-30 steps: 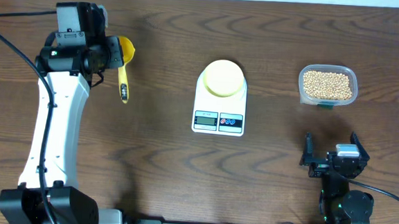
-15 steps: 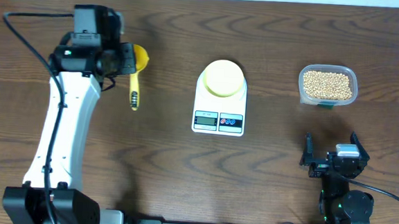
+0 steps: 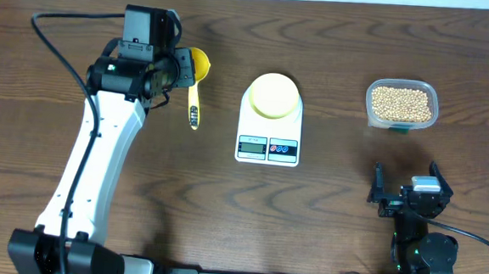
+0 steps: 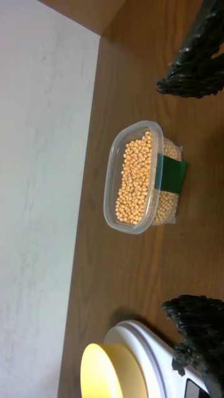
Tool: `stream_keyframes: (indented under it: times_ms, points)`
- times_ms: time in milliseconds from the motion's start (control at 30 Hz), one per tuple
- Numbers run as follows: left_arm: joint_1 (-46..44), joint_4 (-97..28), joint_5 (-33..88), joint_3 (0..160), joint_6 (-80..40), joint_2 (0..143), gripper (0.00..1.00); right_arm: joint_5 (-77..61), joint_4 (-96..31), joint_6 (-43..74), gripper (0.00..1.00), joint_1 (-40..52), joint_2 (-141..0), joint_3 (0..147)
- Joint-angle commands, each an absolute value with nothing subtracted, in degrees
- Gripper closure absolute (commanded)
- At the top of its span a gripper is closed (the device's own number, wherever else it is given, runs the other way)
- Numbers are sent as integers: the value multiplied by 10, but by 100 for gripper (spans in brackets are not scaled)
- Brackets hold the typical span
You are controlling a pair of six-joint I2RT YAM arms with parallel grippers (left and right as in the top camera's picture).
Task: Scoop item into bowl and weigh 50g on scale
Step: 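Lift the yellow scoop with the left gripper toward the scale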
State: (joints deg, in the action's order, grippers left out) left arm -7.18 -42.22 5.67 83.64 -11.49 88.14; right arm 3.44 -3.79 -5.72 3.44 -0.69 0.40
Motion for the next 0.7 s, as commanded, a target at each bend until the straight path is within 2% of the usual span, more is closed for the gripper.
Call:
stream_keyframes:
  times_ms: [0,167,367,467,567,667]
  points:
    - [-71,-431,54,840,-169,849,92,37,-40,-65,1,34,-3,3]
    - [-71,-442,54,840,-287,830,93,37,-40,-65,1,34,-3,3]
    - [-71,-481,56,840,-501,823,93,34,-30,-64,1,34,-3,3]
    - [-71,-506,56,840,-588,823,92,-27,-22,-9,1,34,-3,3]
    - [-71,-500,74,840,-603,823,93,-41,-36,2,1,34,-3,3]
    - [-71,-484,107,840,-603,823,92,-130,-29,63,1,34,-3,3]
